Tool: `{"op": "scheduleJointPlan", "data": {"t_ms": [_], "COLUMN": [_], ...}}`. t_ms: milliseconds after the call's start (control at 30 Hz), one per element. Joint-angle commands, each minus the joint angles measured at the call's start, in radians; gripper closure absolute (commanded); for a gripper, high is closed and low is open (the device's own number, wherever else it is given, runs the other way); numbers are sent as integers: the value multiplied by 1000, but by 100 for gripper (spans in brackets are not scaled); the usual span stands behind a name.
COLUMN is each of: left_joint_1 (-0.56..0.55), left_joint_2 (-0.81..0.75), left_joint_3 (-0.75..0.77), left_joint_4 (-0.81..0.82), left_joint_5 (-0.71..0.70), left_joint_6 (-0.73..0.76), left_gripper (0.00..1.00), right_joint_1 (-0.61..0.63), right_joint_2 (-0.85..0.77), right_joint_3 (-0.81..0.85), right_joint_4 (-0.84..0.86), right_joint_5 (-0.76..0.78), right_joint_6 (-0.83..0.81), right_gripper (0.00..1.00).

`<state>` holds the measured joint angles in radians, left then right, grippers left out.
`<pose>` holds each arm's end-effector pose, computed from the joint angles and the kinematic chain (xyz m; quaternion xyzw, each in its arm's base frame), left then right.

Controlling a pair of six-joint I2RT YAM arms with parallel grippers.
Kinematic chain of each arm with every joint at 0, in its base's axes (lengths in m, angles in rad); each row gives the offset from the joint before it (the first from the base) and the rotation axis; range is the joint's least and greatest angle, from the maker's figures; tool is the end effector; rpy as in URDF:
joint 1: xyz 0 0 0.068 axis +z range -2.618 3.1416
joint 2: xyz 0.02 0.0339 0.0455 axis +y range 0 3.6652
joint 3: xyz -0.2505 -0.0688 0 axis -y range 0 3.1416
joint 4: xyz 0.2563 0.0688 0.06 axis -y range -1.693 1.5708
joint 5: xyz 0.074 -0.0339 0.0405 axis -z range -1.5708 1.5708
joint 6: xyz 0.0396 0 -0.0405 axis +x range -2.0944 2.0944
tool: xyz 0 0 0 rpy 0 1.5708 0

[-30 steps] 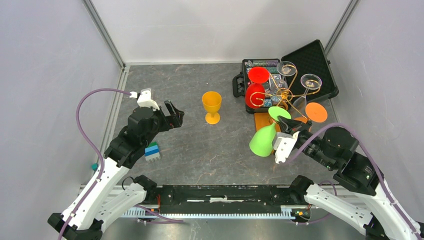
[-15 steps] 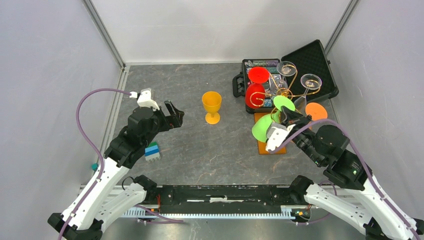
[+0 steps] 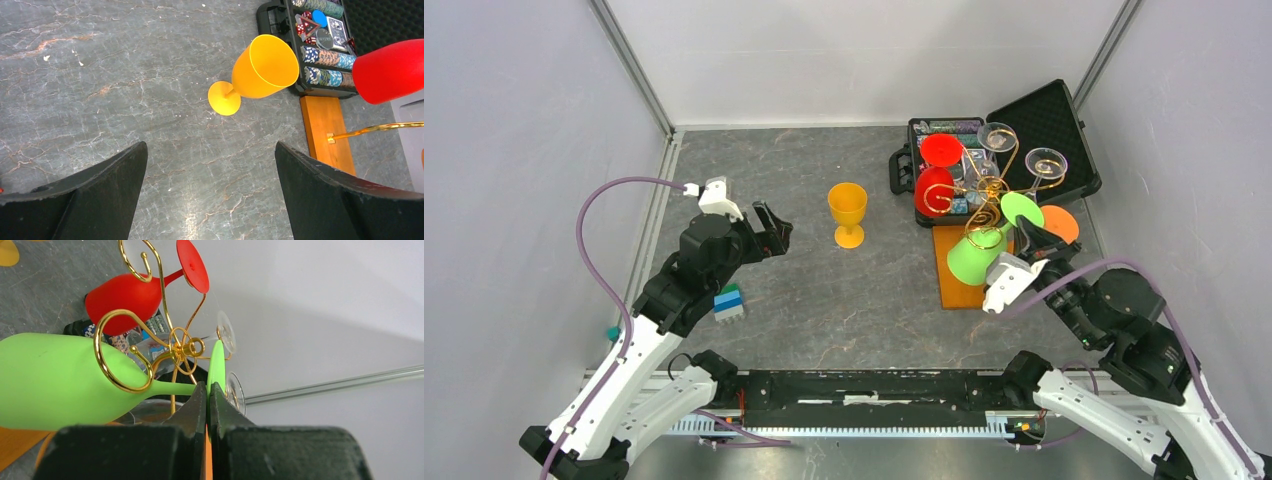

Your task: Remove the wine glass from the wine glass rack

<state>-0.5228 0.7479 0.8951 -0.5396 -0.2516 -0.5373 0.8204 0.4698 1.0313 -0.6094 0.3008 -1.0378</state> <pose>0.1651 -0.0838 0.3378 -0.0757 0.8243 -0.1887 0.5284 0.0722 0.0603 0.4088 -0.5114 0.5112 -0.1818 0.6664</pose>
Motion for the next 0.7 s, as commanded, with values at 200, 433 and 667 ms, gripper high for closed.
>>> {"op": "scheduleJointPlan", "data": {"t_ms": [200, 433, 667], "left_joint_1": [7, 6, 7], "left_joint_2": [-9, -32, -70], "left_joint_3": [28, 37, 69], "left_joint_4": [38, 39, 71], "left_joint_5": [67, 144, 357], "left_joint_6": [-8, -4, -26], "left_gripper": [0, 0, 0], "right_joint_1": [-1, -1, -1], "right_joint_2": [16, 7, -48], "right_joint_3": [119, 209, 180], "right_joint_4": [-197, -245, -33], "right_joint_5": [-90, -292, -598], "right_joint_6": [40, 74, 169], "right_gripper": [100, 100, 100]}}
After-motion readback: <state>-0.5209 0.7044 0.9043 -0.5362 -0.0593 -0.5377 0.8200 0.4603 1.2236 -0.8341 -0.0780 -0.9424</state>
